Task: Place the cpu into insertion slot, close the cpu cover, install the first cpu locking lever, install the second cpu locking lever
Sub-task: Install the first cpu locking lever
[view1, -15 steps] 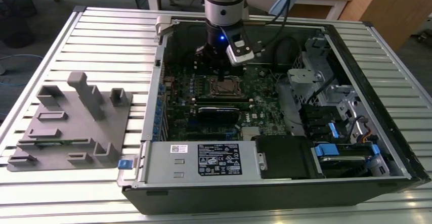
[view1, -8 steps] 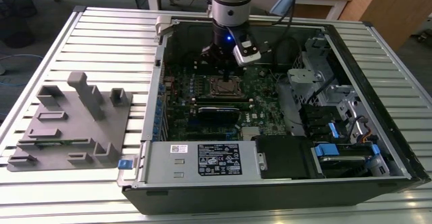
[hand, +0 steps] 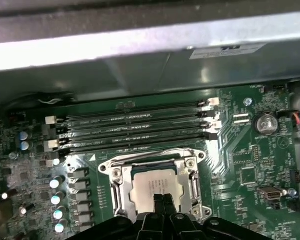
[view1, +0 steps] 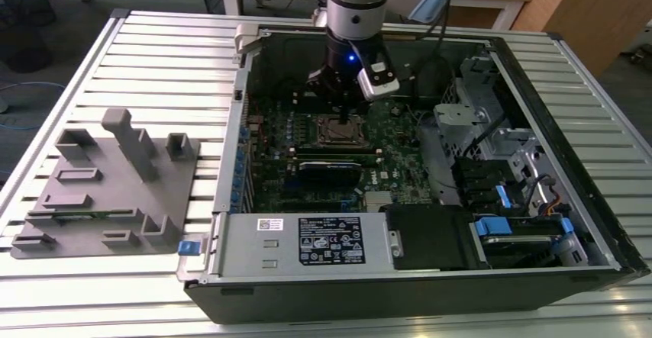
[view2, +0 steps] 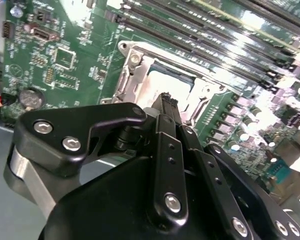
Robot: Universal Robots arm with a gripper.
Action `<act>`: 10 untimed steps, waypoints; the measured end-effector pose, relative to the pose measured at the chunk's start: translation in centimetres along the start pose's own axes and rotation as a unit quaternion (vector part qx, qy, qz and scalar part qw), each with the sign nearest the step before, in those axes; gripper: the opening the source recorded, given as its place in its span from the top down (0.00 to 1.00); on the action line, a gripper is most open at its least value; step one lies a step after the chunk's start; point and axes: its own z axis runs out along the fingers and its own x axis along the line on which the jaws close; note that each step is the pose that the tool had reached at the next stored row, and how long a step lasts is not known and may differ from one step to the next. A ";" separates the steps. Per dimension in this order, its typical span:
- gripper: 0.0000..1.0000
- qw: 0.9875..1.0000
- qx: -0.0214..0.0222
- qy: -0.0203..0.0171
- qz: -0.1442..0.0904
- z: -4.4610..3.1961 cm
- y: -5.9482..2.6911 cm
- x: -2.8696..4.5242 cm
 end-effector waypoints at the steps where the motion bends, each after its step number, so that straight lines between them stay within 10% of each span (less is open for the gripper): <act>1: 0.89 1.000 0.002 0.003 0.000 0.00 0.00 -0.03; 10: 0.89 1.000 0.002 0.004 -0.017 0.07 0.01 -0.04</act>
